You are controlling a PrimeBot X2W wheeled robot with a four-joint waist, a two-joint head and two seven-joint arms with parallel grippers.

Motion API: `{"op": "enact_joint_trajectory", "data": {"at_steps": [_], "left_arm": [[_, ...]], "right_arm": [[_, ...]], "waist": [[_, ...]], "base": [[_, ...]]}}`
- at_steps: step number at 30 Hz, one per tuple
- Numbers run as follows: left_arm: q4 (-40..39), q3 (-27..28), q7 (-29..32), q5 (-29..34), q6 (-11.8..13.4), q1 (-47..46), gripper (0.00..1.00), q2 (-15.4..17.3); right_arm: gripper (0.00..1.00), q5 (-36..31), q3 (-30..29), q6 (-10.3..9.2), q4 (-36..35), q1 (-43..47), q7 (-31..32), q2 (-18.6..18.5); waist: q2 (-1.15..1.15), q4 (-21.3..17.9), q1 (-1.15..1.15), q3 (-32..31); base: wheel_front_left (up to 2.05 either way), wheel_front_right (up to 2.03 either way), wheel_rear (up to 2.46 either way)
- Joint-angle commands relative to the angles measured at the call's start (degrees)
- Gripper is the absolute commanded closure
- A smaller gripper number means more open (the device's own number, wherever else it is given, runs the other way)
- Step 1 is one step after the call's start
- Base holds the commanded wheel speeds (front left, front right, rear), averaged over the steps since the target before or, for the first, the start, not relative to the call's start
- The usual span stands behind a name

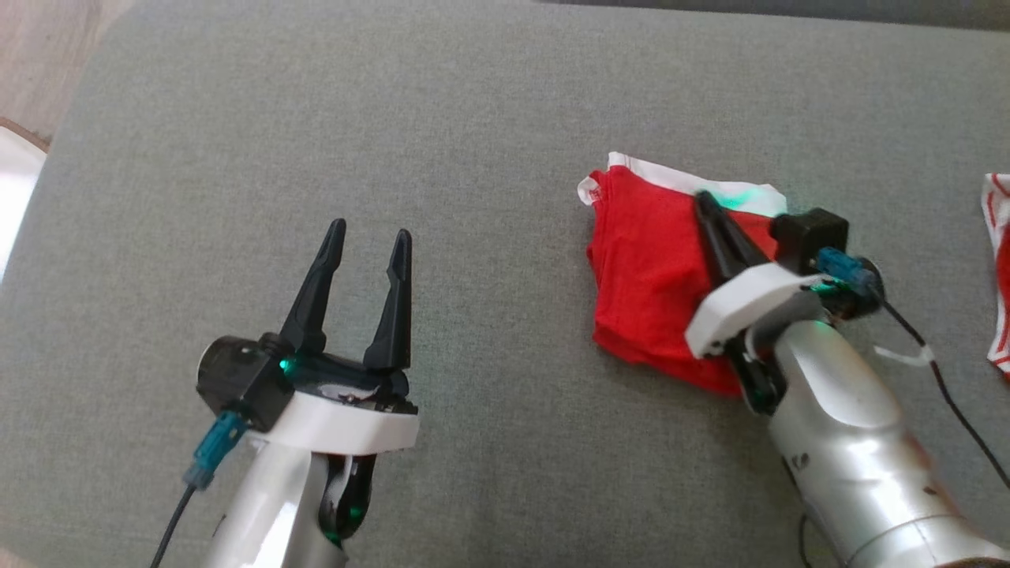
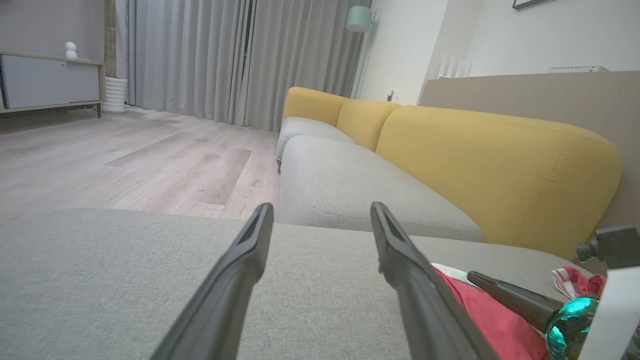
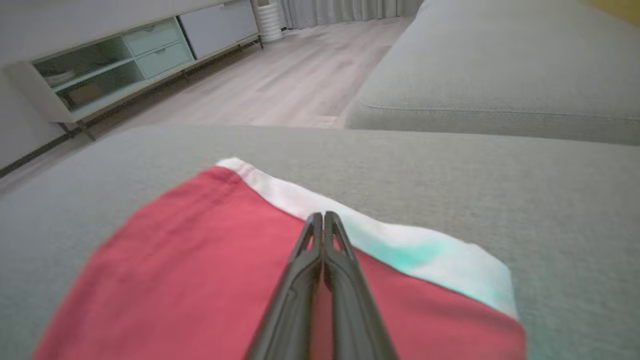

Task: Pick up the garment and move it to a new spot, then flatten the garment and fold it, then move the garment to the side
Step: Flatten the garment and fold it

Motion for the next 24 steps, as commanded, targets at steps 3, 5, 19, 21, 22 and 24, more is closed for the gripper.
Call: {"op": "enact_joint_trajectory", "data": {"at_steps": [3, 5, 19, 21, 22, 24], "left_arm": [[-1.37, 1.5, -0.29, -0.5, 0.49, -1.34, 0.0, 0.24], [-1.39, 1.3, -0.29, -0.67, 0.56, -1.25, 0.0, 0.24], [-1.22, 2.05, -0.29, -0.74, 0.88, -0.45, 0.0, 0.24], [-1.37, 2.37, -0.29, -0.64, 0.85, -0.27, 0.0, 0.24], [-1.48, 2.59, -0.29, -0.56, 0.84, -0.18, 0.0, 0.24], [-1.71, 2.97, -0.29, -0.38, 0.79, -0.02, 0.0, 0.24]], "right_arm": [[1.0, 4.17, 5.93, -0.05, -4.45, -1.44, -1.25, 0.82], [1.0, 6.14, 9.77, -0.05, -5.29, -0.77, -1.31, 0.82], [1.0, 16.53, 23.55, -0.05, 1.22, -0.68, 1.76, 0.82], [1.0, 17.11, 22.74, -0.05, 0.88, -1.43, 0.31, 0.82], [1.0, 17.09, 22.14, -0.05, 0.66, -1.82, -0.28, 0.82], [1.0, 16.33, 20.19, -0.05, 0.01, -2.54, -1.08, 0.82]], "waist": [[0.0, 0.08, 0.0, -0.86], [0.0, 0.21, 0.0, -1.08], [0.0, -0.16, 0.0, -2.54], [0.0, -1.13, 0.0, -3.19], [0.0, -1.77, 0.0, -3.55], [0.0, -3.05, 0.0, -4.25]], "base": [[0.0, 0.0, 0.0], [0.0, 0.0, 0.0], [0.0, 0.0, 0.0], [0.0, 0.0, 0.0], [0.0, 0.0, 0.0], [0.0, 0.0, 0.0]]}}
